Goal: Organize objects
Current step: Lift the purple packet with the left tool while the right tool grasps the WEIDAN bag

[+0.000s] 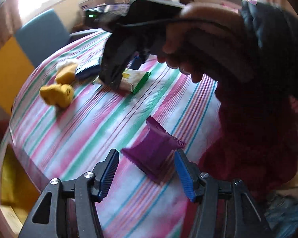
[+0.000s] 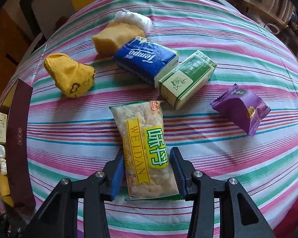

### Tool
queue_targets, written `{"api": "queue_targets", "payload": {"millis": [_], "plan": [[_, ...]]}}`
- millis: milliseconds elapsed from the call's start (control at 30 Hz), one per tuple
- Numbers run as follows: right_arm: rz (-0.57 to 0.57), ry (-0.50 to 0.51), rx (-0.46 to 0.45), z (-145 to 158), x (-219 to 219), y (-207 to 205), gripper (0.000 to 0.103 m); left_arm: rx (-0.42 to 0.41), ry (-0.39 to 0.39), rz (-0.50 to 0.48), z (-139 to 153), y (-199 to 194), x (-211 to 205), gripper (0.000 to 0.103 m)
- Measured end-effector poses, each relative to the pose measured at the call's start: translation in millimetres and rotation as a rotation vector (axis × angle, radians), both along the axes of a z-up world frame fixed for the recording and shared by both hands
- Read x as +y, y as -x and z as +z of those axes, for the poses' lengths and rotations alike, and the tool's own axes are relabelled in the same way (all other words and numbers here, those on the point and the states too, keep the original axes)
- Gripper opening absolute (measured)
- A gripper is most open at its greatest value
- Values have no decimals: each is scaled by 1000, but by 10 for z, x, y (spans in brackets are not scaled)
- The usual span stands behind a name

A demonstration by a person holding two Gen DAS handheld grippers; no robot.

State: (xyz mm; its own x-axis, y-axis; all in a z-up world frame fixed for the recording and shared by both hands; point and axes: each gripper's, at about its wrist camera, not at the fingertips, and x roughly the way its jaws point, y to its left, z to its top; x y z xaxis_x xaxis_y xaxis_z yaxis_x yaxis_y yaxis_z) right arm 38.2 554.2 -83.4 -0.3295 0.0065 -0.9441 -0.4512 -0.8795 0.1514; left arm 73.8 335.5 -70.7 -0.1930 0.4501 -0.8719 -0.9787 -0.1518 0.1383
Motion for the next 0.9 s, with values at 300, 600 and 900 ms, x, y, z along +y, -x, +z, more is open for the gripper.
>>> {"api": "queue_targets", "payload": {"millis": [300, 600, 900], "plan": [[18, 2, 4, -20, 15, -14, 57, -199, -17, 112, -236, 294, 126, 33], [11, 44, 25, -1, 125, -50, 66, -292, -107, 264, -195, 348, -260, 33], [26, 48, 23, -23, 200, -108, 79, -309, -200, 315, 132, 287, -651, 33]]}}
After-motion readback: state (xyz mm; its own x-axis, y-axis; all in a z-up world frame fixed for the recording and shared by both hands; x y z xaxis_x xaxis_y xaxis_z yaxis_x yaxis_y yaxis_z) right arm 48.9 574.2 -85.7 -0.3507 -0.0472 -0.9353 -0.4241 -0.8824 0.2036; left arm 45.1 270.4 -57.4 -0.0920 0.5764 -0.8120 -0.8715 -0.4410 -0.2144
